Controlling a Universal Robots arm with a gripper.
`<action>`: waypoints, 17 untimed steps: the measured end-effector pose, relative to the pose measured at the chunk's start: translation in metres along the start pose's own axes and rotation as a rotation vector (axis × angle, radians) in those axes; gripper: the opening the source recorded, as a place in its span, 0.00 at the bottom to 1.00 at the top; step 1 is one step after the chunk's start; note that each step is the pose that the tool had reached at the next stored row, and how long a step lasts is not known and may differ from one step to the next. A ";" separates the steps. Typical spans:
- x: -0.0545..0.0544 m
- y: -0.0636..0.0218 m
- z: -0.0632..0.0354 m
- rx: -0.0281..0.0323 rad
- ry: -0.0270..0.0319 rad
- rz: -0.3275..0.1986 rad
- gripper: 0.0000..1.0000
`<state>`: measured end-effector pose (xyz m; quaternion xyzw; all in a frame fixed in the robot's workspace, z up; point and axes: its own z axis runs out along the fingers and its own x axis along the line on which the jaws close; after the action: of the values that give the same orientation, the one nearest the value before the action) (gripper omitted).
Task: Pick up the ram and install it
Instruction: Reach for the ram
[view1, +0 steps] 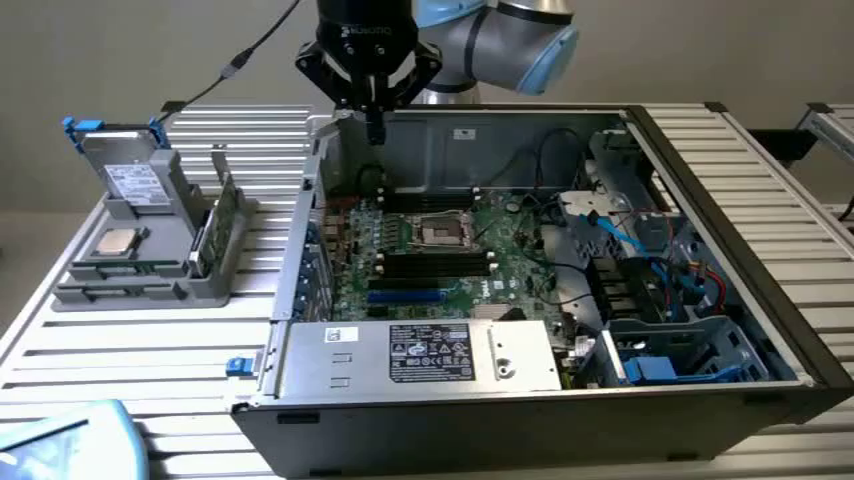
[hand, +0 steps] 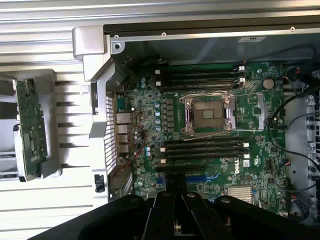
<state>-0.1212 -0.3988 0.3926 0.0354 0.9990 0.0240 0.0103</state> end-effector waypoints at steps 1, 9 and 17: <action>0.000 0.0000 0.0000 0.0000 0.0000 0.000 0.10; 0.000 0.0000 0.0000 0.0000 0.0000 0.000 0.10; 0.017 -0.0012 -0.0004 0.0001 0.0000 0.000 0.10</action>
<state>-0.1383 -0.3988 0.3926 0.0354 0.9990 0.0240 0.0104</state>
